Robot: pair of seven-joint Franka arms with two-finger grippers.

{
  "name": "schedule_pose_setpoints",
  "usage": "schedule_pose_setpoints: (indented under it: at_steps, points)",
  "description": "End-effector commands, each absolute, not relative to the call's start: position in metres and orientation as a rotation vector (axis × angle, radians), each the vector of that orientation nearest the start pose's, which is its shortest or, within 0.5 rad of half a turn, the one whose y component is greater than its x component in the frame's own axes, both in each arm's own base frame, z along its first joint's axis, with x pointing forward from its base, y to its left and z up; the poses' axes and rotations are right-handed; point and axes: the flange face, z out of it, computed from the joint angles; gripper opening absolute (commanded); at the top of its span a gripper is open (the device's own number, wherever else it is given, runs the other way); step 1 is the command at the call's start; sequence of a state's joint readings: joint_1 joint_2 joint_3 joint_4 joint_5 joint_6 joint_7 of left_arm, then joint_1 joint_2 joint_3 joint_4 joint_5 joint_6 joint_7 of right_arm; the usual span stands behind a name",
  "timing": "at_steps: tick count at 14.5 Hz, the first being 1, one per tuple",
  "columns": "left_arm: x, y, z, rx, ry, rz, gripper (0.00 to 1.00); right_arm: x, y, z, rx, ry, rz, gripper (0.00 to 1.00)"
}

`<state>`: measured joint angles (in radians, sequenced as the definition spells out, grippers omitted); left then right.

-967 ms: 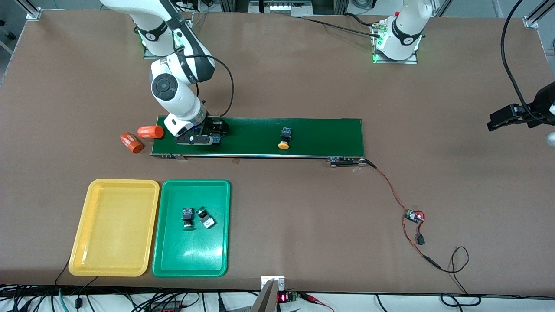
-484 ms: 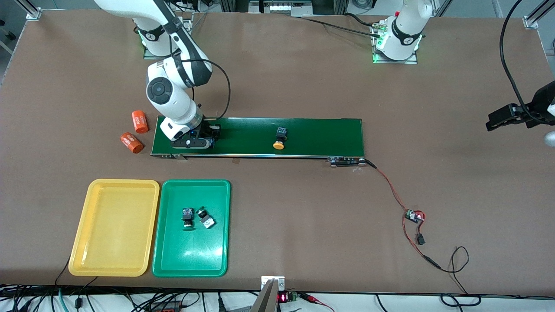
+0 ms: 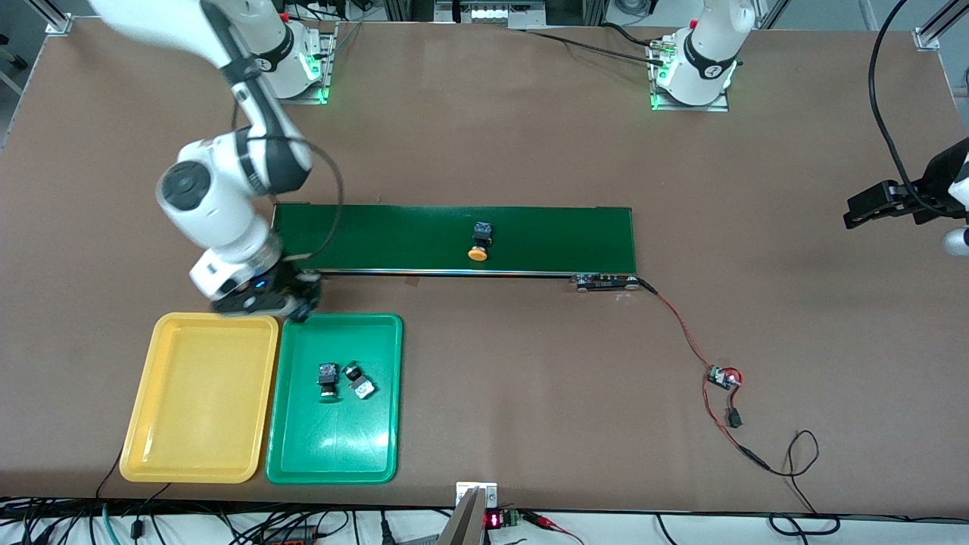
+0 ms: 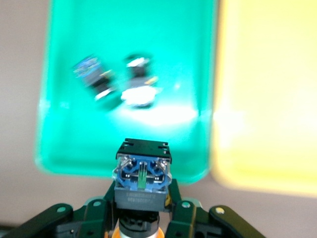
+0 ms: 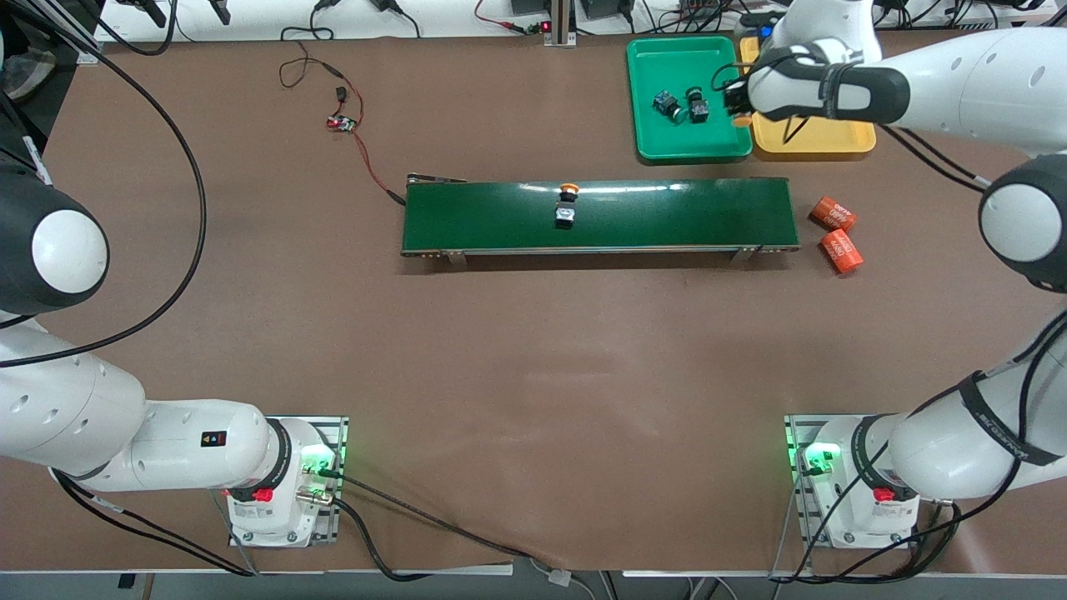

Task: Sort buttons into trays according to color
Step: 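Carry the orange button into the yellow tray and open the right gripper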

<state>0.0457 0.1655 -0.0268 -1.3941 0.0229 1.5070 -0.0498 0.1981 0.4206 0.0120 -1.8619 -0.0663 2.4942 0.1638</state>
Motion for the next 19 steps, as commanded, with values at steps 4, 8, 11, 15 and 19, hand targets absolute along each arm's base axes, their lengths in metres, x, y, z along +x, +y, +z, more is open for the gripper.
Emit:
schedule_pose_setpoints:
  at_steps: [4, 8, 11, 15, 19]
  points:
    - [0.593, 0.014, 0.611, -3.144, -0.075, 0.075, 1.00, 0.720, 0.062, 0.276, -3.234, -0.293, -0.317, 0.18]
    - [0.593, 0.015, 0.611, -3.145, -0.077, 0.075, 1.00, 0.737, 0.007, 0.263, -3.250, -0.253, -0.341, 0.21]
    - [0.594, 0.015, 0.610, -3.148, -0.080, 0.075, 1.00, 0.740, 0.001, 0.252, -3.249, -0.247, -0.372, 0.40]
    - [0.594, 0.015, 0.610, -3.148, -0.080, 0.077, 1.00, 0.740, -0.001, 0.250, -3.246, -0.242, -0.382, 0.67]
    - [0.594, 0.015, 0.610, -3.150, -0.080, 0.077, 1.00, 0.735, 0.013, 0.257, -3.215, -0.233, -0.364, 1.00]
